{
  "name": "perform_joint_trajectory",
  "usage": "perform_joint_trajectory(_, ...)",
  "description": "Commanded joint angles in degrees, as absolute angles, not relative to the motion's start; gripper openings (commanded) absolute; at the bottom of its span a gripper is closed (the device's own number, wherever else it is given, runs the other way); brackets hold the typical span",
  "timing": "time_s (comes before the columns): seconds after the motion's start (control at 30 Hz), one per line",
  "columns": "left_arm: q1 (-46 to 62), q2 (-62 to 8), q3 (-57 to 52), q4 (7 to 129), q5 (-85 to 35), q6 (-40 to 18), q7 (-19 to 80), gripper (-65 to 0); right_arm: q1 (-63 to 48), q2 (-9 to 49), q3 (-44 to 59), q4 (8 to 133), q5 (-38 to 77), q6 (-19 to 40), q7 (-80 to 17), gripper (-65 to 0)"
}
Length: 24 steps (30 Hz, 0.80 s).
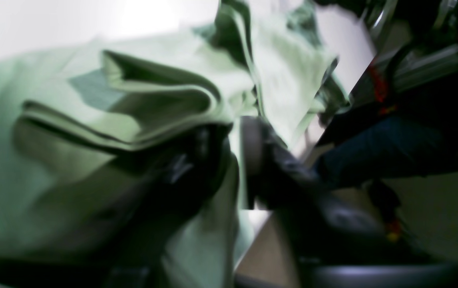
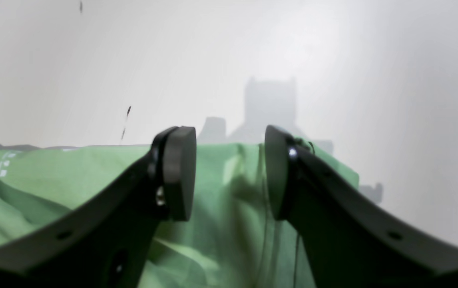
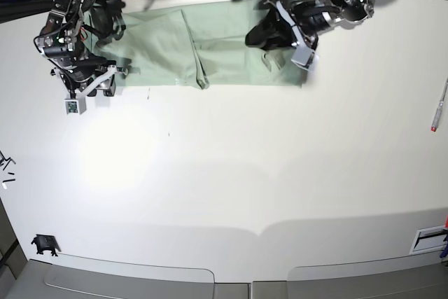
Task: Fold the T-shirt properly
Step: 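Grasp the shirt end near the left gripper and fold it inward, then press the folded end flat with the left gripper and release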
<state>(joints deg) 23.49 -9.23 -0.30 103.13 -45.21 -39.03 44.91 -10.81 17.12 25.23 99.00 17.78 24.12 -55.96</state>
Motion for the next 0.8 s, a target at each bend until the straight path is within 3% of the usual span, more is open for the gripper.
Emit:
perform_joint_trajectory(0.0,23.35,-8.99,-0.14,104.18,-46.44,-39.40,43.11,-44.9,-10.33,17.91,25.54,99.83,18.48,23.94,-54.83,-38.9)
perform_joint_trajectory(0.3,23.29,-5.23,4.38,104.18,-34.28,-35.40,37.58,-43.9,-10.31,17.93,25.54,99.83,18.59,23.94,-54.78,-38.9)
perform_joint_trajectory(0.37,23.00,-5.26,5.15,104.25,-34.33,-35.40,37.65,-48.0,-10.33,17.93,25.54,99.83,18.61,23.94,-54.74,-38.9)
perform_joint_trajectory(0.47,22.72,-5.28,3.73,105.43,-34.50,-35.38,37.80,-65.0,-10.33,17.93,25.54,99.83,18.57,23.94,-54.78,-38.9)
perform_joint_trajectory(0.63,22.72,-5.28,-3.07,108.86,-34.46,-35.24,39.18,-65.0,-10.33,17.93,25.54,99.83,18.59,23.94,-54.76,-38.9)
perform_joint_trajectory(0.77,22.70,-5.28,-5.96,107.37,-26.68,-29.36,37.39,-65.0,-10.31,17.93,25.54,99.83,18.59,23.97,-54.46,-38.9)
